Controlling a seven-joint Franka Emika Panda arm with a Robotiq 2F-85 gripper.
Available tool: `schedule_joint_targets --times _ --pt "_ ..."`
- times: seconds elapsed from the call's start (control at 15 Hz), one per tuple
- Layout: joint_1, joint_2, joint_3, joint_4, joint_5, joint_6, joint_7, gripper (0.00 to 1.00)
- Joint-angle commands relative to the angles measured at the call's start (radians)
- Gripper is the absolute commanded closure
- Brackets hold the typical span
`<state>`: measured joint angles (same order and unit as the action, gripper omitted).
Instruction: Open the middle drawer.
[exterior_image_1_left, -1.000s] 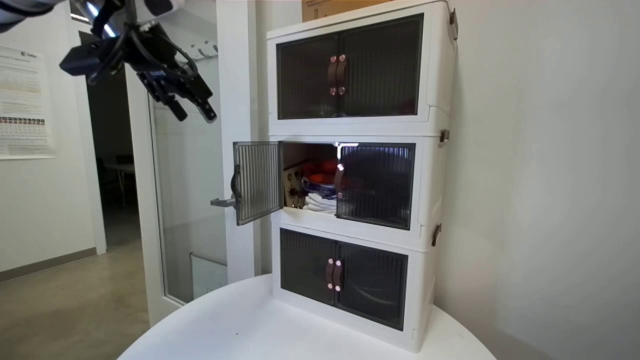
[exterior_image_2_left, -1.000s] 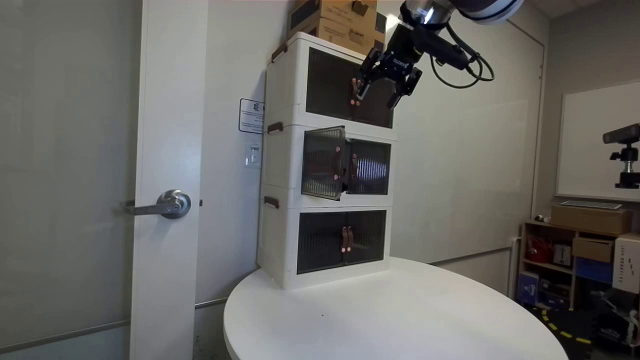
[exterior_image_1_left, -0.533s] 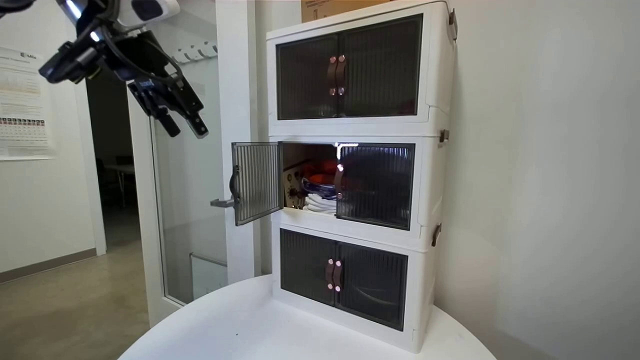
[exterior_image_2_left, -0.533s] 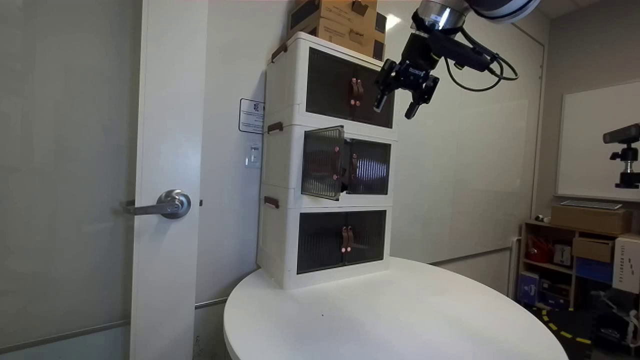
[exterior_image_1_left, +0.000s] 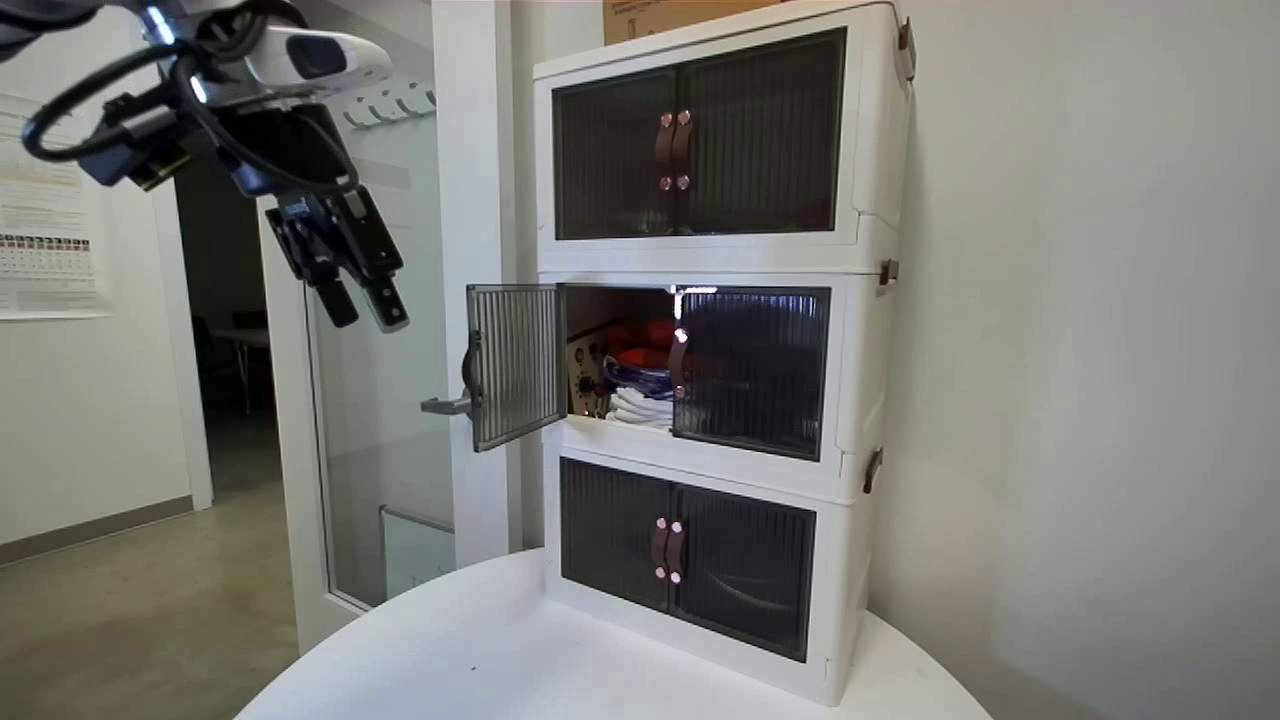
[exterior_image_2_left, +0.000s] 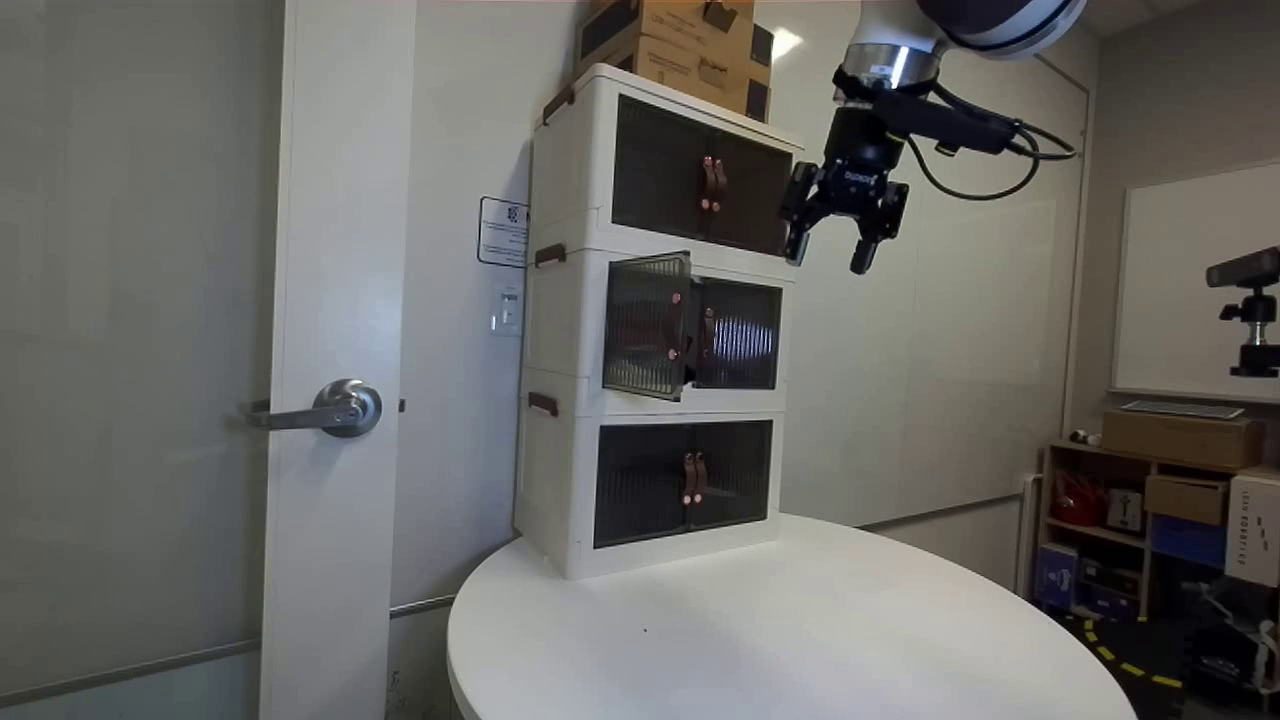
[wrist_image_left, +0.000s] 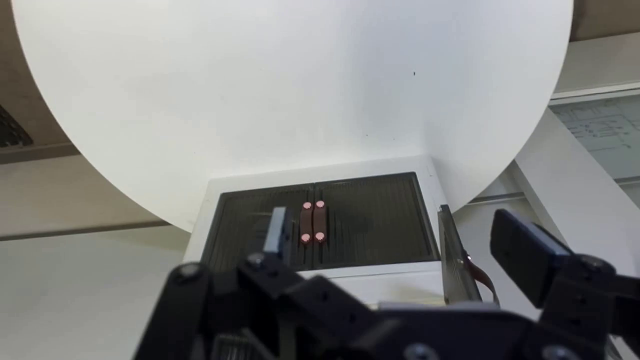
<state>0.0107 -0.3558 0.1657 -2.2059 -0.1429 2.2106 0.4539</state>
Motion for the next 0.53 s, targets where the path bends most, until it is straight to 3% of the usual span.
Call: schedule_joint_targets --times 0.0,0.47 --pt "-0.016 0.033 -0.006 0.023 0.011 -0.093 0.008 0.0" --pt "-0.019 0.034 -0.01 0.003 -0.001 -0.075 0.002 0.0"
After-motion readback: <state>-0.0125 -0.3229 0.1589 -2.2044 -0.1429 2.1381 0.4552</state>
